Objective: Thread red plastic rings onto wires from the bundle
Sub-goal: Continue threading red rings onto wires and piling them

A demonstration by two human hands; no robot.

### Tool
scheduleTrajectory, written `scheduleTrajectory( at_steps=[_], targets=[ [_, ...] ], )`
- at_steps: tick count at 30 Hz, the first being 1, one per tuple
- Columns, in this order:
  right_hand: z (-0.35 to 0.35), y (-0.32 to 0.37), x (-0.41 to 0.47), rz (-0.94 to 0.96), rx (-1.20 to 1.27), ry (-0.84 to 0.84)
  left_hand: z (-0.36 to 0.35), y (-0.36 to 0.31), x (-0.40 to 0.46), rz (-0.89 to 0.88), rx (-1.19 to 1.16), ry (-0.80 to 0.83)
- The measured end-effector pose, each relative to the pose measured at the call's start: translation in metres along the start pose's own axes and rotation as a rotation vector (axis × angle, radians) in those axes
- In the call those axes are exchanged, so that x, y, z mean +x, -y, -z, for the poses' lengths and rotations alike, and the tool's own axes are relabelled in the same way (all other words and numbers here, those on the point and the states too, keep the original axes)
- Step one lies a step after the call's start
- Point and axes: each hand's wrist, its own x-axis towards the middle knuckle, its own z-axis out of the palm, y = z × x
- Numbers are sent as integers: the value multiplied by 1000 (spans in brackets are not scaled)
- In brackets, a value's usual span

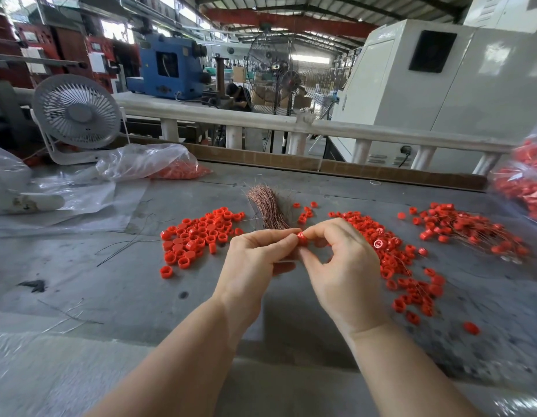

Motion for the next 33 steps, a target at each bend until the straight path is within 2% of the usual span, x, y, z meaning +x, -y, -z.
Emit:
scheduleTrajectory(
  at_steps=[27,33],
  targets=[
    [0,-1,0,34,-2,5,-3,-3,-3,-8,-7,24],
    [4,-4,0,80,-31,35,-2,-2,-1,53,-71,56]
  ],
)
